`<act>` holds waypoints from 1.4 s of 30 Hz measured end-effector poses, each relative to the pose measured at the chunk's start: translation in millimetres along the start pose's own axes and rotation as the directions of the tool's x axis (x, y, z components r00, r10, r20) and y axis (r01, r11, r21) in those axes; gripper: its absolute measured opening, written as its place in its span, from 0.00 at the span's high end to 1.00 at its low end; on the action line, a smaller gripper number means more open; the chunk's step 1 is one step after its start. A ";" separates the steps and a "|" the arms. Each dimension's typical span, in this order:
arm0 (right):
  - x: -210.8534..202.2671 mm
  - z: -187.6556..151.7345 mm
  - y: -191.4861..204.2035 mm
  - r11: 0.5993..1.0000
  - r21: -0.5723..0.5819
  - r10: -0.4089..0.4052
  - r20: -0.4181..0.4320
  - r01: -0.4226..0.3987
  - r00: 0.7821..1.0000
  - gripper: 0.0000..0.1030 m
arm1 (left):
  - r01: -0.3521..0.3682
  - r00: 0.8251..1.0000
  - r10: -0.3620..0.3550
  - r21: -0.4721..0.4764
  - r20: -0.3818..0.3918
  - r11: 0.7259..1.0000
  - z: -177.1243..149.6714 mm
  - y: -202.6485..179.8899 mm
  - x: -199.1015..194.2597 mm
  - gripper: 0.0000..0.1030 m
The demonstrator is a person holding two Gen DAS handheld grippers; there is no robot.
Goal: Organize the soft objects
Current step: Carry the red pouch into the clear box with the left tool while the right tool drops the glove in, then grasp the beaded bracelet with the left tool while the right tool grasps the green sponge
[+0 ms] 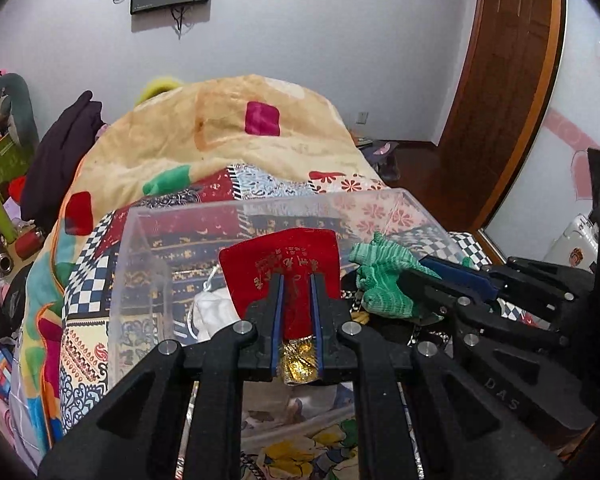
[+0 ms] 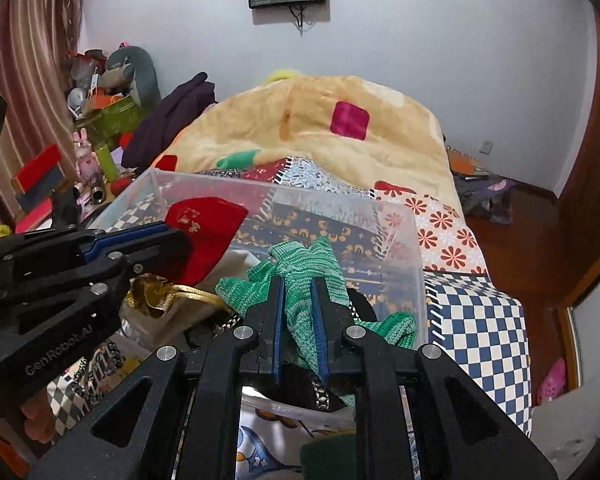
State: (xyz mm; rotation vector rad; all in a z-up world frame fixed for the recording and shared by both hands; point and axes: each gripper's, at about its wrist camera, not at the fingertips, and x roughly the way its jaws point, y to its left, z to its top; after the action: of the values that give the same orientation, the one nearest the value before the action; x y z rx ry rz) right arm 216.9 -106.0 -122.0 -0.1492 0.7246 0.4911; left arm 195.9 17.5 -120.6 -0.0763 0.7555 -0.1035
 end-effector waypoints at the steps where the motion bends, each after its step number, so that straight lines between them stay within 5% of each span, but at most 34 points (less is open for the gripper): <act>1: -1.2 0.0 -0.8 1.000 0.002 0.005 0.001 -0.005 1.000 0.85 | 0.000 1.000 0.000 0.000 -0.004 1.000 -1.2 0.0 0.2 0.89; 6: -9.1 1.2 -2.8 1.000 0.004 0.005 0.021 -0.005 1.000 0.76 | 0.000 1.000 0.000 -0.004 -0.002 1.000 -2.7 2.8 -4.6 0.84; 12: -34.1 1.2 -3.6 1.000 0.002 0.006 0.088 -0.006 0.996 0.60 | -0.020 0.997 0.019 0.012 0.071 1.000 -2.8 1.3 -33.7 0.64; 26: -100.8 -2.9 -12.1 0.999 0.029 -0.026 0.233 0.020 0.972 0.26 | -0.040 0.968 0.036 0.011 0.247 0.999 -15.0 -2.5 -115.9 0.05; 32: -107.1 -18.1 -11.1 0.999 0.023 -0.046 0.222 0.042 0.974 0.20 | -0.031 0.979 0.035 -0.026 0.201 0.999 -36.4 7.8 -114.0 0.03; 42: -68.7 -64.3 -20.0 0.997 0.056 -0.047 0.061 0.044 0.997 0.20 | -0.094 0.992 0.095 -0.019 0.082 0.995 -83.7 17.2 -84.4 0.03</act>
State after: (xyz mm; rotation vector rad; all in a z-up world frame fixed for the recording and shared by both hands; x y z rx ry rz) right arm 143.9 -168.6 -124.6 -0.0988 0.6717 0.4306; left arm 78.4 42.1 -125.8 -0.0587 0.6756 -0.0042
